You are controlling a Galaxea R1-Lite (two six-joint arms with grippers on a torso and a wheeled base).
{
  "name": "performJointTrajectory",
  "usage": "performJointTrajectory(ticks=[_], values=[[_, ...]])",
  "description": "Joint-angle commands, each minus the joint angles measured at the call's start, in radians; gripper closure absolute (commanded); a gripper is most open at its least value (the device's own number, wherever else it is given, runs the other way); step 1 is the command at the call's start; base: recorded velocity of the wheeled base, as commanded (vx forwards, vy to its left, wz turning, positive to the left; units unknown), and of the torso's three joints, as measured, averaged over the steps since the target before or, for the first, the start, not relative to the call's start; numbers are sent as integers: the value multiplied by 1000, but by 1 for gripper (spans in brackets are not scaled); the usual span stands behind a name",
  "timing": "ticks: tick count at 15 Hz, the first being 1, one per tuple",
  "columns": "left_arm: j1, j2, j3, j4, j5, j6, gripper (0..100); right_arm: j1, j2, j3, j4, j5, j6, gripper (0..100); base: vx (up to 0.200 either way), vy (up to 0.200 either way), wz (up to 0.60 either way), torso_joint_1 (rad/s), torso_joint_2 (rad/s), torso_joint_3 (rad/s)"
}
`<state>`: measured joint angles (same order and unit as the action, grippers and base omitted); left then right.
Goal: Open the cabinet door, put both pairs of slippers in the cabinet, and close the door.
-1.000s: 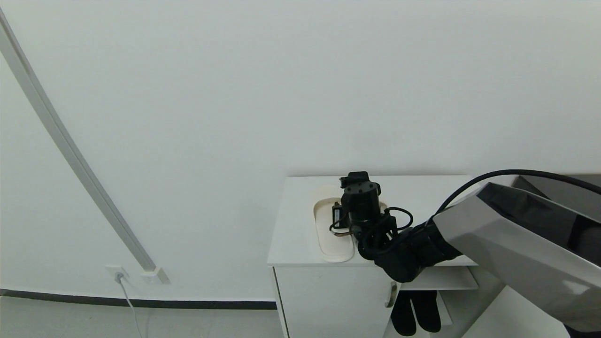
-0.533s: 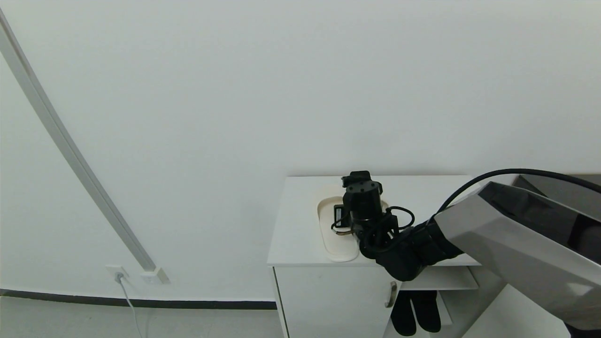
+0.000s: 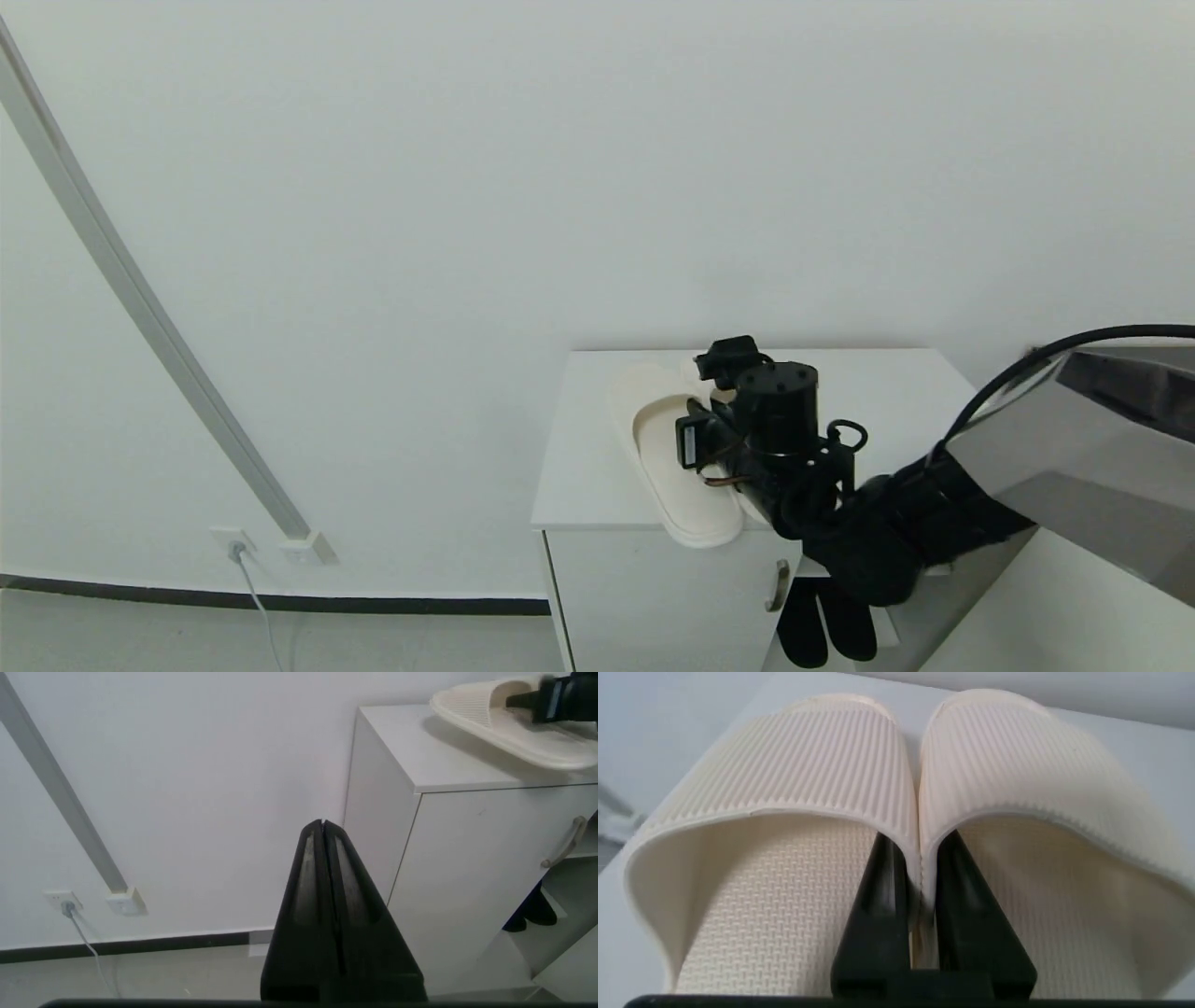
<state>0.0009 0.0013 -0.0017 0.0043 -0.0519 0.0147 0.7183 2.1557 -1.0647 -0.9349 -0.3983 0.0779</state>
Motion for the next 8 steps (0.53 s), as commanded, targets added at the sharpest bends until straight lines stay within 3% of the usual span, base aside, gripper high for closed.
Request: performJointTrajectory(ticks=[1,4,8], values=[[1,0,0,0,-2,1,100,0,-162,247,-139,134,-35,100,0,0,0,0,0,0],[1,0,0,0,-2,2,100,1,-306,427,-143,312,-29,100,0,0,0,0,0,0],[1,0,0,0,0,1,100,4,-329,480,-134,317,-27,100,0,0,0,0,0,0]])
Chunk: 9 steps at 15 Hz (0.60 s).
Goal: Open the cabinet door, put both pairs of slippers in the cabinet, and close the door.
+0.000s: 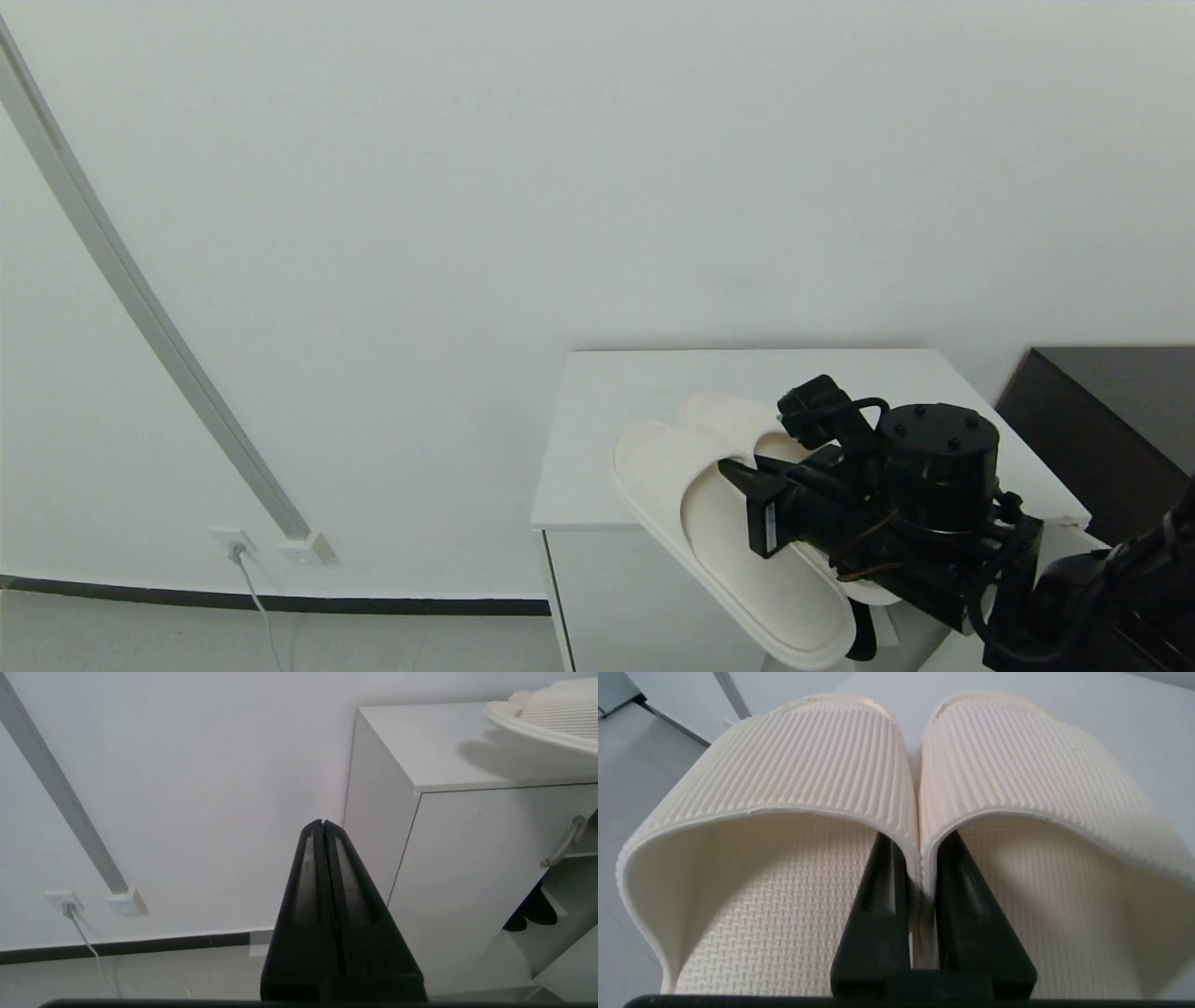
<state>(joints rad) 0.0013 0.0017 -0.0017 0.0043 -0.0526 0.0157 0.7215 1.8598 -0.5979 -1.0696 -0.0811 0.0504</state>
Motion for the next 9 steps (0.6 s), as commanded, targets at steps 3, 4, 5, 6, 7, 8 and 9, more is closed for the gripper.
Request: performJointTrajectory(ticks=[3,4,5,6,7,8,9], values=[[0,0,0,0,0,-2,100,12,-34,13,-1,-2,0,100,0,0,0,0,0,0],[0,0,0,0,0,-2,100,13,-34,13,-1,-2,0,100,0,0,0,0,0,0],[0,0,0,0,0,-2,100,16,-36,13,-1,-2,-1,100,0,0,0,0,0,0],[0,0,0,0,0,0,100,16,-36,13,-1,-2,-1,100,0,0,0,0,0,0],[0,0,0,0,0,-2,100,22,-36,15,-1,-2,-1,100,-200,0,0,2,2,2],[0,0,0,0,0,-2,100,27,-36,15,-1,-3,-3,100,-200,0,0,2,2,-2],[0,-2,0,0,0,-2,100,30,-36,15,-1,-3,-3,100,-200,0,0,22,12,-2]])
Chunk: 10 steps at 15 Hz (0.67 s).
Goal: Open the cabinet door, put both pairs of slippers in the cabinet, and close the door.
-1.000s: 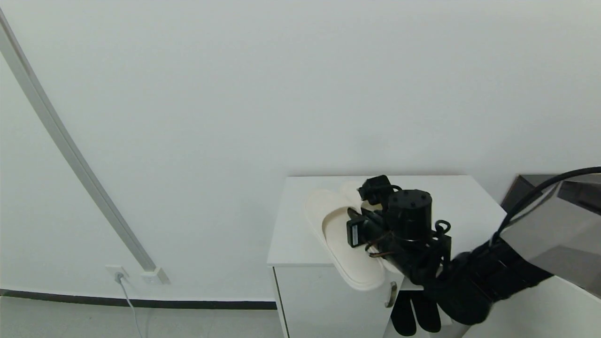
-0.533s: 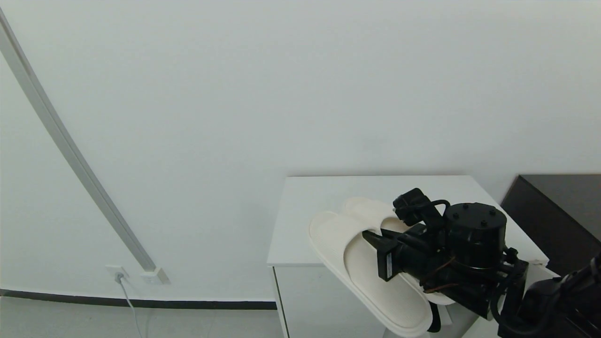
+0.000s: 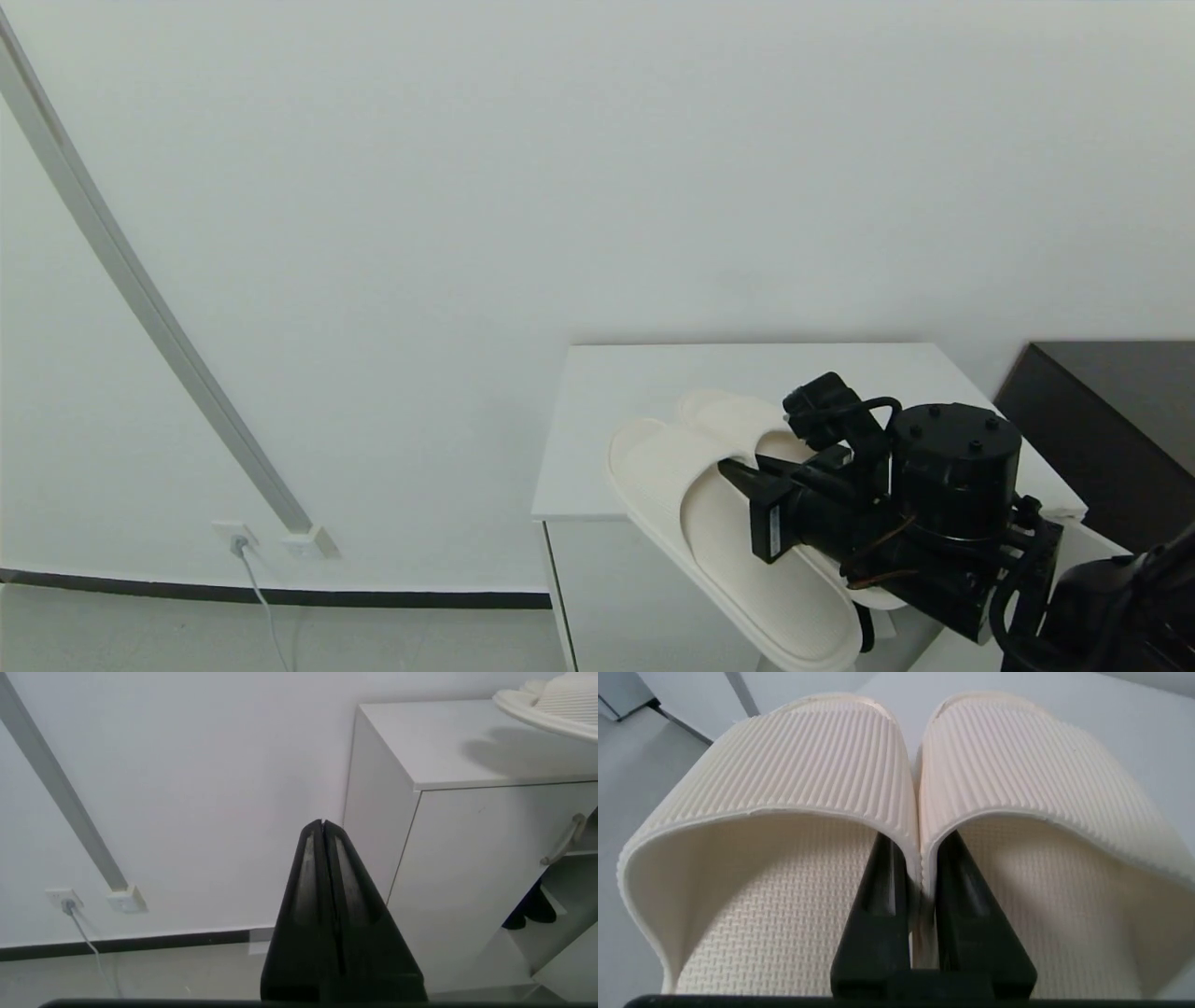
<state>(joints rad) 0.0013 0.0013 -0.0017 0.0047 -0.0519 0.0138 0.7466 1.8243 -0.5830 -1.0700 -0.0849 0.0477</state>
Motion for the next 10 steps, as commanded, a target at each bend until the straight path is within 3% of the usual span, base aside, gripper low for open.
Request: performJointTrajectory(ticks=[1,6,10], values=[[0,0,0,0,0,0,100,10,0,2,-1,1,-2,100,-200,0,0,2,2,7],[0,0,0,0,0,0,100,13,3,3,-1,1,-2,100,-200,0,0,-4,0,5],[0,0,0,0,0,-2,100,16,1,11,-2,1,-2,100,0,0,0,0,0,0]])
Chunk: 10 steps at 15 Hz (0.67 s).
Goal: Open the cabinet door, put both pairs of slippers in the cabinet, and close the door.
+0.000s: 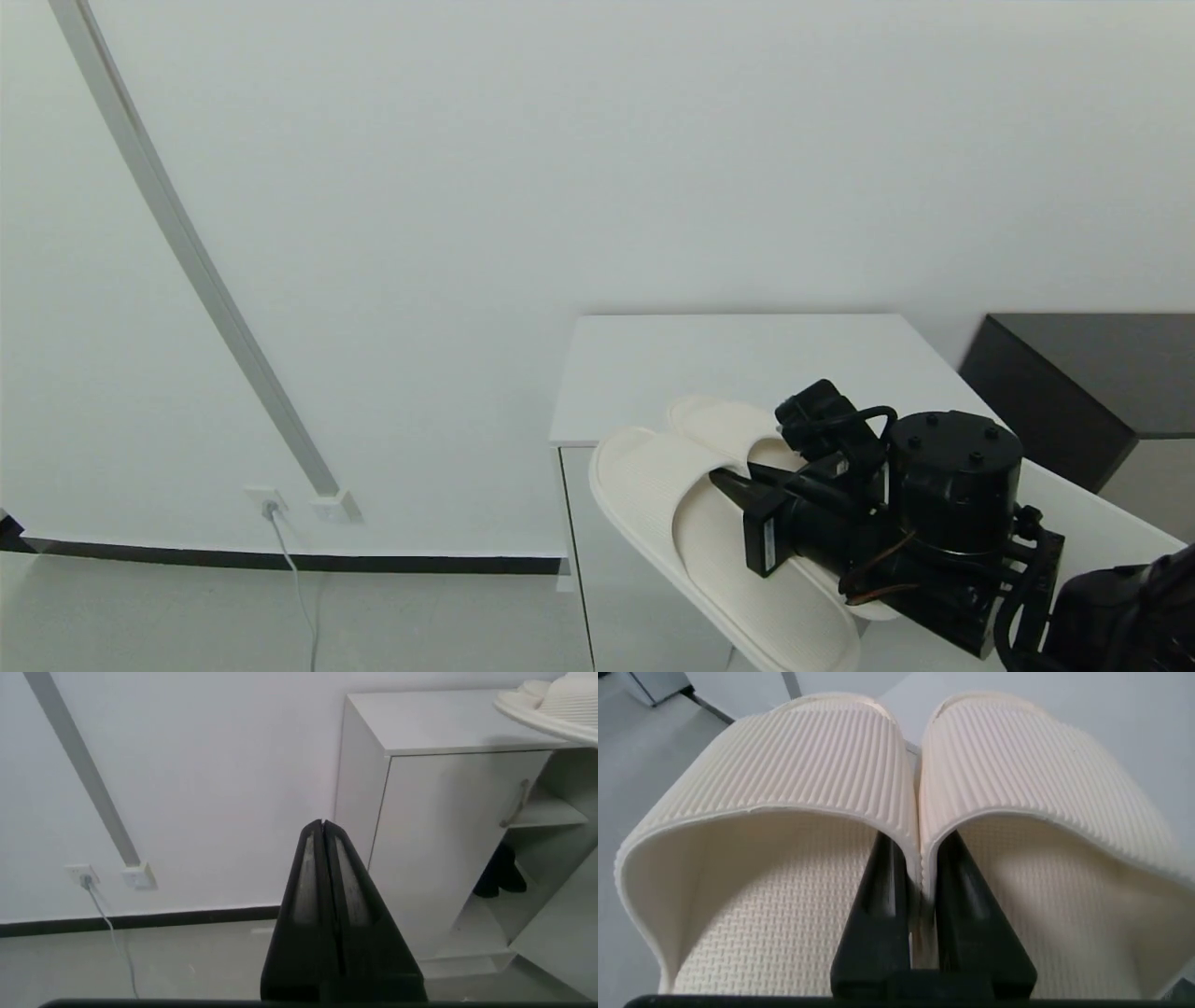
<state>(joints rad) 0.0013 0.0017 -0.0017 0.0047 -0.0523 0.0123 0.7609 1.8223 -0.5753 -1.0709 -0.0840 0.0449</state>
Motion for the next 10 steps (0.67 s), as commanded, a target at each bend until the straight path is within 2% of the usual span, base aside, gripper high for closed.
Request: performJointTrajectory(ticks=[1,8,10], values=[[0,0,0,-2,0,0,100,5,5,3,-1,0,0,100,0,0,0,0,0,0],[0,0,0,0,2,0,100,8,3,6,-3,0,0,100,0,0,0,0,0,0],[0,0,0,0,2,0,100,11,3,6,-3,0,0,100,0,-200,0,5,-2,5]])
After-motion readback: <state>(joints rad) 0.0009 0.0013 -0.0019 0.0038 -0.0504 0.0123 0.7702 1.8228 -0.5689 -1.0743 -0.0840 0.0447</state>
